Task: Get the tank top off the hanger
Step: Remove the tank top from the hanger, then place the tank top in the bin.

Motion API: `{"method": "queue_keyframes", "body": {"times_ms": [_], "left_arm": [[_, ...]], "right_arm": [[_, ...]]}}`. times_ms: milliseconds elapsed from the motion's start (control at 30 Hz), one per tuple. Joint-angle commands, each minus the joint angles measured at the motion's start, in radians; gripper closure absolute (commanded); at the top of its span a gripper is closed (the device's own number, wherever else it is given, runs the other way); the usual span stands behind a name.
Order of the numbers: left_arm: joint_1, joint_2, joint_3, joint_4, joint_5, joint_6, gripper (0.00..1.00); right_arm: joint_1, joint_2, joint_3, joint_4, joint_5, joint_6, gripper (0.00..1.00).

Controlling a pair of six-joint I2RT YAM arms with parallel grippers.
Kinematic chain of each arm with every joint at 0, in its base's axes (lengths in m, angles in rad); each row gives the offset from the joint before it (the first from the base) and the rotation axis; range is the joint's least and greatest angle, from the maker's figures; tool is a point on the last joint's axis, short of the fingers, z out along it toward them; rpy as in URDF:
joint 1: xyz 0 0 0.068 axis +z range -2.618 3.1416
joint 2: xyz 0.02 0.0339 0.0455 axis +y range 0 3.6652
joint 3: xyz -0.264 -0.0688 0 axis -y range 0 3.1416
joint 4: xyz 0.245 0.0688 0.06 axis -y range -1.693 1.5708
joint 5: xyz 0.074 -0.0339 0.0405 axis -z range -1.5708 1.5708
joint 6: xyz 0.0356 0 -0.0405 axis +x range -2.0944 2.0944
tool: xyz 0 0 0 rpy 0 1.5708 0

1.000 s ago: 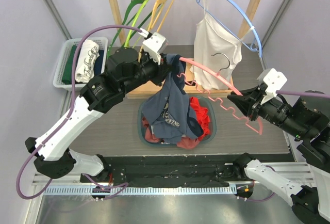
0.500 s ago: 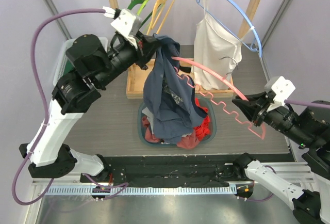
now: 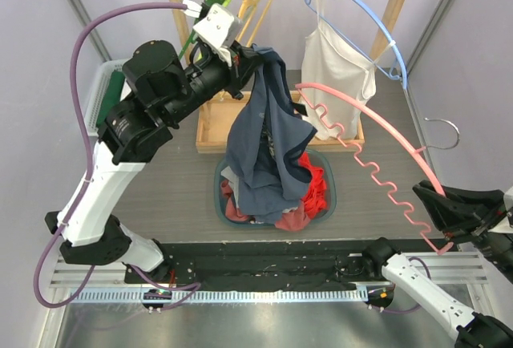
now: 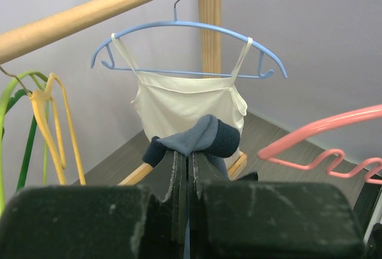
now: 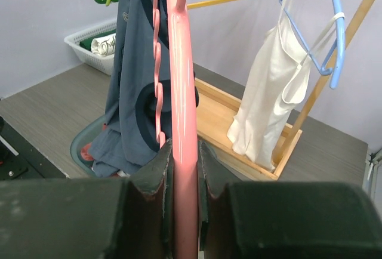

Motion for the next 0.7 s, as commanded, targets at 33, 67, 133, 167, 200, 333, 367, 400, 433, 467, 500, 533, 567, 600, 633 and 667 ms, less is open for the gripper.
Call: {"method": "queue_keyframes", "body": {"times_ms": [33,67,133,167,200,333,367,400,433,467,500,533,567,600,633,667], "left_arm": [[0.004,-0.015,0.037,0.033,0.046,0.011,1.00],[0.004,-0.016,0.031,0.019,0.079,0.016,1.00],[-0.001,-0.024,0.014,0.004,0.184,0.012,1.00],[-0.007,-0.027,-0.002,-0.004,0.213,0.011,1.00],[-0.015,-0.030,-0.007,-0.023,0.236,0.016,1.00],[-0.065,-0.035,-0.027,-0.077,0.343,0.080,1.00],[-0.068,-0.035,-0.030,-0.079,0.337,0.087,1.00],[-0.068,-0.032,-0.030,-0.080,0.328,0.087,1.00],[-0.068,-0.029,-0.030,-0.083,0.322,0.094,1.00],[-0.070,-0.027,-0.044,-0.090,0.322,0.100,1.00],[-0.070,-0.028,-0.056,-0.090,0.327,0.102,1.00],[-0.070,-0.035,-0.074,-0.093,0.331,0.100,1.00],[-0.076,-0.038,-0.120,-0.094,0.337,0.102,1.00],[-0.081,-0.042,-0.145,-0.096,0.337,0.100,1.00],[-0.085,-0.047,-0.169,-0.094,0.336,0.100,1.00],[-0.088,-0.054,-0.217,-0.096,0.334,0.097,1.00]], "right_arm": [[0.004,0.038,0.063,-0.042,0.038,0.044,0.99],[0.004,0.034,0.066,-0.038,0.082,0.046,0.99],[0.004,0.025,0.057,-0.010,0.115,0.047,0.99],[0.004,0.024,0.048,0.004,0.162,0.049,0.99],[0.004,0.024,0.036,0.034,0.181,0.047,0.99],[0.004,0.049,-0.061,0.097,0.198,0.050,0.99],[0.004,0.054,-0.078,0.106,0.192,0.050,0.99],[0.004,0.057,-0.093,0.132,0.186,0.049,0.99],[0.004,0.060,-0.121,0.145,0.186,0.046,0.99],[0.002,0.061,-0.131,0.156,0.189,0.044,0.99],[0.004,0.061,-0.139,0.174,0.193,0.038,0.99],[0.004,0.063,-0.151,0.182,0.219,0.035,0.99],[0.004,0.066,-0.156,0.189,0.231,0.030,0.99],[0.002,0.067,-0.161,0.202,0.245,0.021,0.99],[0.004,0.070,-0.168,0.209,0.288,0.018,0.99],[0.004,0.072,-0.173,0.214,0.308,0.016,0.99]]}}
